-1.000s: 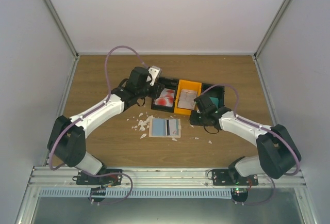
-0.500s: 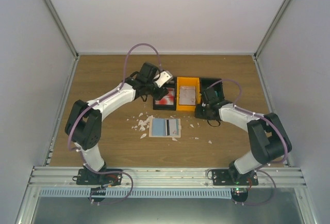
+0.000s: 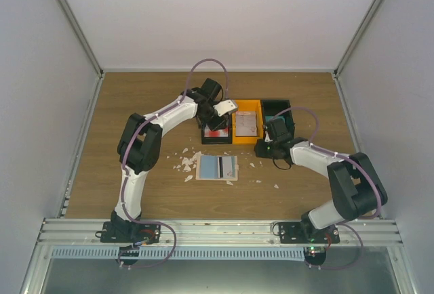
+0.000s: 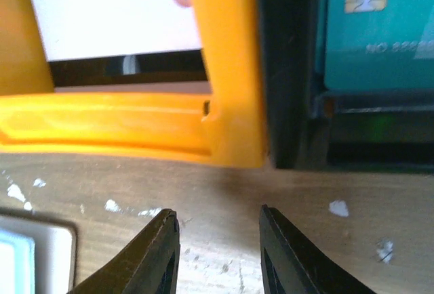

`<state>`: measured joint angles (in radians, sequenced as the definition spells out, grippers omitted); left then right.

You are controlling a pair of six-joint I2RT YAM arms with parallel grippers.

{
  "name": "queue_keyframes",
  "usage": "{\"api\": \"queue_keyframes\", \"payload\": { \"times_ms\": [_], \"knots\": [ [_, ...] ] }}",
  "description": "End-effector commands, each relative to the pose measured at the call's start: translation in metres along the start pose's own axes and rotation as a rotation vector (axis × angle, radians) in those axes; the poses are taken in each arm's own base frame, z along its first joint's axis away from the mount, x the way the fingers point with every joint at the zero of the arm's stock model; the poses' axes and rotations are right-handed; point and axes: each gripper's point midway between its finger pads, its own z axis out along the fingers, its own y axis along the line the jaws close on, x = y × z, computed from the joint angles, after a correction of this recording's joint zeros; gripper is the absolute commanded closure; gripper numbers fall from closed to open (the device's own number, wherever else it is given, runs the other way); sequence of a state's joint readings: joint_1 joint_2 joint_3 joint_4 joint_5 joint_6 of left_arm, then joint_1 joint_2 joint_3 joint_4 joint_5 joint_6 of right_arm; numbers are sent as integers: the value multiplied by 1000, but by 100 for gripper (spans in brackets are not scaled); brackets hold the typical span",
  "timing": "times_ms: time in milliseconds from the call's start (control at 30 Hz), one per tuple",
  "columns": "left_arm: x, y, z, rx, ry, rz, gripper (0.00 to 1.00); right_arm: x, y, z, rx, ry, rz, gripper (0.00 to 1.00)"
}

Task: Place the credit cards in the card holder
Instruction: Adjust the storage box at the center of the board, then pick up the credit card from the storage box.

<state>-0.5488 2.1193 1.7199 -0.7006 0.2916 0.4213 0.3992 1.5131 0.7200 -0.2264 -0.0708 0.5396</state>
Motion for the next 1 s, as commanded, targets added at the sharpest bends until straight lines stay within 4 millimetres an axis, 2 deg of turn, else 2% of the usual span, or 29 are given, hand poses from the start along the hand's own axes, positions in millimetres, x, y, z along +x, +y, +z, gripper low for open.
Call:
{"api": "queue_keyframes", "payload": {
  "times_ms": [0, 133, 200, 367, 533, 700, 967],
  "knots": [
    [11, 0, 1, 22, 63, 79, 69, -3, 17, -7, -80, -50, -48, 66],
    [16, -5, 3, 47, 72, 123, 67, 0, 25, -1, -99, -36, -65, 66],
    [24, -5, 8, 48, 93, 153, 70, 1, 29, 4, -102, -30, -74, 66],
    [47, 4, 23, 7, 176, 198, 74, 1, 34, 16, -97, -18, -88, 66],
    [53, 10, 34, -19, 212, 219, 72, -4, 38, 21, -97, -19, -92, 66],
    [61, 4, 42, -13, 258, 231, 70, -7, 41, 24, -94, -20, -94, 66],
    [63, -13, 37, 57, 270, 215, 78, -18, 44, 33, -71, -21, -96, 66]
  ]
}}
